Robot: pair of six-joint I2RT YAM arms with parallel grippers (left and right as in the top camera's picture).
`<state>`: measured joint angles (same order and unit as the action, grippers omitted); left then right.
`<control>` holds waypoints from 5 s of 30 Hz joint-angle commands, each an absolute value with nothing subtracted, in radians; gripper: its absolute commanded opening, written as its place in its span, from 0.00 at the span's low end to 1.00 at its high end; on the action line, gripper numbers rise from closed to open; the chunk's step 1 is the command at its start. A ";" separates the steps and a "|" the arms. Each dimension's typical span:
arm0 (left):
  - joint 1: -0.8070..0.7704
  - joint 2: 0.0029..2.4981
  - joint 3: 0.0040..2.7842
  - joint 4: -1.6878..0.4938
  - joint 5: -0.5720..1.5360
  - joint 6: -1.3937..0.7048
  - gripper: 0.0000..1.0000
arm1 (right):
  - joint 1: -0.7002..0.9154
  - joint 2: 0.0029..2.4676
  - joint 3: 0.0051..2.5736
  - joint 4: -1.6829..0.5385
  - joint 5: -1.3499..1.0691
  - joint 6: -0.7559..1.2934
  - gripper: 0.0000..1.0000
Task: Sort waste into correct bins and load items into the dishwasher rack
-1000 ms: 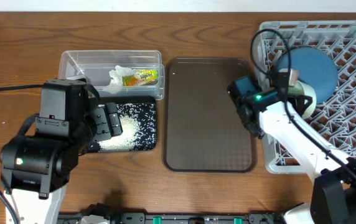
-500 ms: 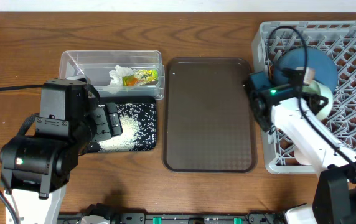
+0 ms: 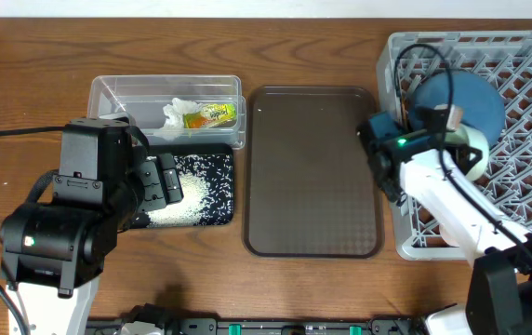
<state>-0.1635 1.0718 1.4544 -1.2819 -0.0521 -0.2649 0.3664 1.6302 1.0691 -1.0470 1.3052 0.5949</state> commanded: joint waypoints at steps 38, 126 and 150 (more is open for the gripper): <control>-0.157 1.072 1.461 -1.283 -0.061 -0.266 0.93 | 0.680 1.353 1.411 -1.093 0.562 0.372 0.53; -0.157 1.072 1.461 -1.283 -0.061 -0.266 0.93 | 0.287 0.006 0.005 -0.056 0.164 0.317 0.99; -0.156 0.542 0.800 -0.424 -0.113 -0.179 0.93 | 0.287 0.006 0.005 -0.056 0.164 0.317 0.99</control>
<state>-0.1635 0.6186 0.9222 -0.4961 -0.1329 -0.1940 0.2955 0.0116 0.0097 -0.0551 0.1677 0.3244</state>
